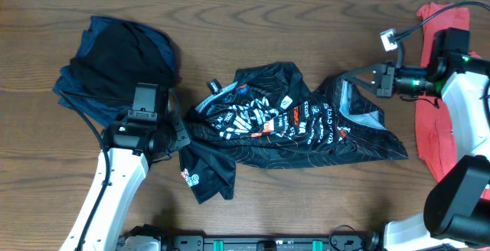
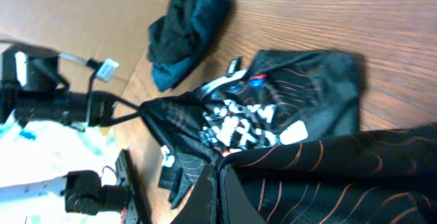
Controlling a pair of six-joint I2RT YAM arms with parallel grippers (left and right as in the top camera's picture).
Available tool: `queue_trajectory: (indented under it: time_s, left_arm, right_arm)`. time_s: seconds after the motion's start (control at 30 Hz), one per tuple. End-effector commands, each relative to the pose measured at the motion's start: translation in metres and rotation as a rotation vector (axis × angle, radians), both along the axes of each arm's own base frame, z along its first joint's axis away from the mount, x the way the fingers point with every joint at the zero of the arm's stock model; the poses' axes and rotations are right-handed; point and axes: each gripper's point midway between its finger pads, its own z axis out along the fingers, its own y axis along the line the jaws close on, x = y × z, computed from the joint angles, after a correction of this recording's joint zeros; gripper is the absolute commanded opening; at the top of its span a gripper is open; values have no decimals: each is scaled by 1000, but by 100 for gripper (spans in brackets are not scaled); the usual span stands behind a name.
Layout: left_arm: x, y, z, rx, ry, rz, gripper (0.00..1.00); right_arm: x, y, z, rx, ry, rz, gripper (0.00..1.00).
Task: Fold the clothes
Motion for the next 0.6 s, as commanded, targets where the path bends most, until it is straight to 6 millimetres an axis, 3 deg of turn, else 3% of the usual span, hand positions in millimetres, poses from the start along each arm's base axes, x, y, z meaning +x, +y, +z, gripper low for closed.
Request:
queue_trajectory:
  time_s: [0.0,0.1,0.2,0.23,0.27,0.3,0.33,0.47,0.5,0.57]
  left_arm:
    - [3,2,2,11,-10,-6,8]
    - [2,2,2,12,-8,-6,8]
    - [2,2,2,11,-7,-6,8]
    - [2,2,2,12,-7,-6,7]
    - [2,2,2,12,-7,-6,7]
    - [2,2,2,12,-7,-6,7]
    - [2,2,2,11,-7,-6,7]
    - [2,2,2,12,-7,-6,7]
    - [2,2,2,11,-7,-6,7]
    - [2,2,2,12,-7,-6,8]
  right_arm:
    - [-1,9,12,49,-76,50,1]
    - [8,1,7,15,-55,5,2]
    - [24,-18,-13,-82,91,-142,56]
    - [28,-25,-20,-114,130,-191,68]
    - [31,-27,-21,-124,141,-210,67]
    - [31,-26,-19,-115,131,-204,40]
    - [30,-22,-14,-85,111,-180,1]
    - [4,11,46,199,-243,90,1]
    - [3,10,49,207,-269,96,1]
    - [13,4,38,145,-219,55,20]
